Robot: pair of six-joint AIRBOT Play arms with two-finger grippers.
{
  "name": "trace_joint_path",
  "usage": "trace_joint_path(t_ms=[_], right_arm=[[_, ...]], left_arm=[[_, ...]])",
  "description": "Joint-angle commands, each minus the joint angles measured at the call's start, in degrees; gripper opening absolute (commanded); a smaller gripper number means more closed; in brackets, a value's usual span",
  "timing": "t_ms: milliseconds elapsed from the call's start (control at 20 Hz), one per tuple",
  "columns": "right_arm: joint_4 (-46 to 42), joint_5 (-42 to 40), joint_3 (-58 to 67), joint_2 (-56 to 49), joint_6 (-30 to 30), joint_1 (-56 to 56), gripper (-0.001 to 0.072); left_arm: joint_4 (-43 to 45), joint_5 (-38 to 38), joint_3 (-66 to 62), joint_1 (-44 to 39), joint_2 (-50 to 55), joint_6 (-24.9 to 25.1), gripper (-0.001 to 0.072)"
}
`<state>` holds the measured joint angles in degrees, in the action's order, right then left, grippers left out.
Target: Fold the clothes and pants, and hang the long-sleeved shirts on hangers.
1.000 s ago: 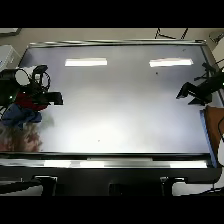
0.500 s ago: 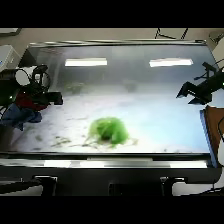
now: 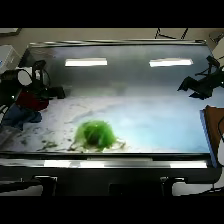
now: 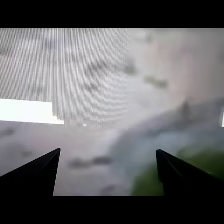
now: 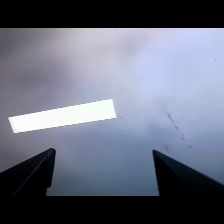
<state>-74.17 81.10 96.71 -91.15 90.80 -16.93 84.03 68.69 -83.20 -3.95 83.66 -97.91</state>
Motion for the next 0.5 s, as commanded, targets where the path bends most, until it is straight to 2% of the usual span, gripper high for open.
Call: trace_joint_path(t_ms=[0,100,250,450], right_arm=[[-0.02,2.75,-0.02,-0.04,-0.76,0.04,0.0689],[0.04,8.0,-0.07,-0.04,-2.64,0.04,0.0689],[4.48,8.96,-0.7,-0.02,-2.56,0.04,0.069],[11.1,9.33,-1.92,-0.04,-1.84,0.07,0.0691]], left_arm=[[2.95,1.42,-1.14,6.34,-0.31,-7.67,0.071],[0.11,4.04,-1.36,16.9,-1.2,-11.3,0.071],[-2.82,5.25,0.76,31.45,-2.67,-11.5,0.0711],[-3.08,-2.95,7.54,43.74,-3.21,-10.95,0.0711]])
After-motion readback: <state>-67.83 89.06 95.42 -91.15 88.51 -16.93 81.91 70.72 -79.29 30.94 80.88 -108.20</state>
